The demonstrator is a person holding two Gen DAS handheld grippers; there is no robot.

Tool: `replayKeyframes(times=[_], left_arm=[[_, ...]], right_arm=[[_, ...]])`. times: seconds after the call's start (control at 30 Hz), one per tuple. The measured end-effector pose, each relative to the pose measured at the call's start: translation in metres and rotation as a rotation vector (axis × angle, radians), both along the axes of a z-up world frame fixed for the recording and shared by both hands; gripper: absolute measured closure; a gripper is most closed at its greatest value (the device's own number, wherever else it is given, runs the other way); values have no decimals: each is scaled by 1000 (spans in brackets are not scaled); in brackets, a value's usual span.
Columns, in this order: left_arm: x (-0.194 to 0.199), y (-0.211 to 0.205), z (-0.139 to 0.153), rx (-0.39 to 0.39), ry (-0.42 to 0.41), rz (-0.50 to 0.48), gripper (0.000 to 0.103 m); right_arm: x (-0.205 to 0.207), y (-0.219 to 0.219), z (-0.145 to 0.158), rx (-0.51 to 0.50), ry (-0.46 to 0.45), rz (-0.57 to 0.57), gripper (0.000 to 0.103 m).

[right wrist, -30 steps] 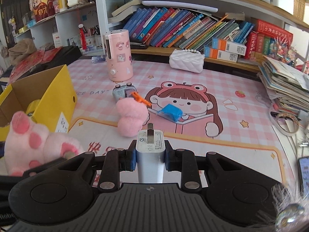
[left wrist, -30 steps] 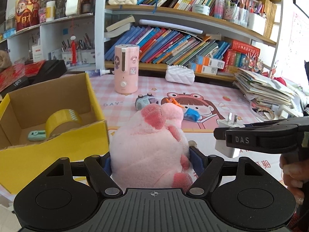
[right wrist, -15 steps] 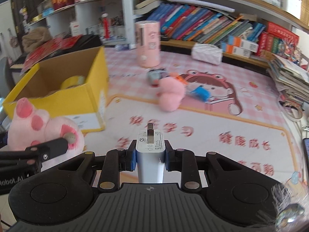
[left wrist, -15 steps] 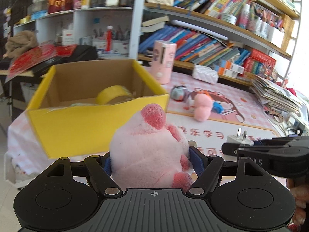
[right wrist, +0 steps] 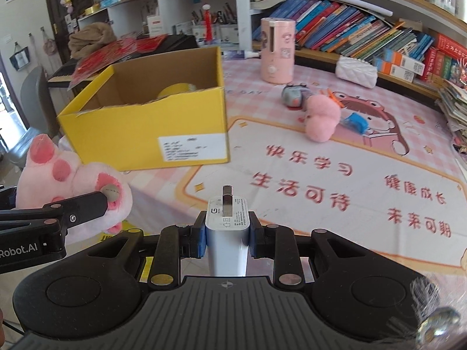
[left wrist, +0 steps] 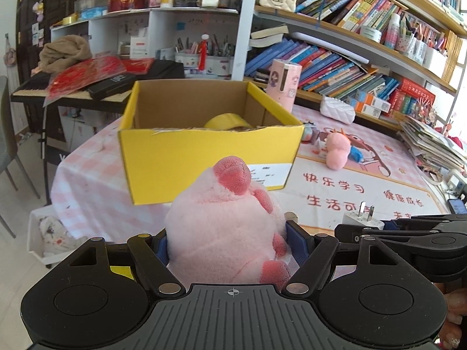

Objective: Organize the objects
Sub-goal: 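Carry the plush toy and white charger with both grippers over the yellow box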

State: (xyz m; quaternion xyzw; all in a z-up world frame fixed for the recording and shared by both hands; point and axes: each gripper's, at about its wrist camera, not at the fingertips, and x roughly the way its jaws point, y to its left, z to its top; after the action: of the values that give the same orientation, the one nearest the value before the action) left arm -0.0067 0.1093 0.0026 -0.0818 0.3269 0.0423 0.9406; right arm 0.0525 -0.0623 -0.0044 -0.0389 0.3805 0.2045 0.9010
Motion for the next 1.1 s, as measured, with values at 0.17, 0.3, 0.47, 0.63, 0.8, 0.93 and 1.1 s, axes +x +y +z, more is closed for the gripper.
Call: replayKeyframes(times=[0.17,0.3,0.47,0.63,0.8,0.93,1.1], left_arm=[[-9,7,1,5,-2,4,27],[-13,11,2,11,-9,3,27],[-16,14,3,17,-14,-4,27],[-17,15,4,18,-21,-9,27],[-18,17,7,20,-35,-14,27],[-19,20,10,21,-52,-11,27],[-20,27,15,19,-79,1,27]], right_arm=[[-11,9,0,8,7,14,78],[-16,14,0,12,8,21,78],[-19,17,1,14,6,24,78],[-22,20,1,13,6,29,78],[-26,25,3,11,-3,36,78],[-26,27,6,10,-10,34,78],[-24,30,12,13,-31,35,78]])
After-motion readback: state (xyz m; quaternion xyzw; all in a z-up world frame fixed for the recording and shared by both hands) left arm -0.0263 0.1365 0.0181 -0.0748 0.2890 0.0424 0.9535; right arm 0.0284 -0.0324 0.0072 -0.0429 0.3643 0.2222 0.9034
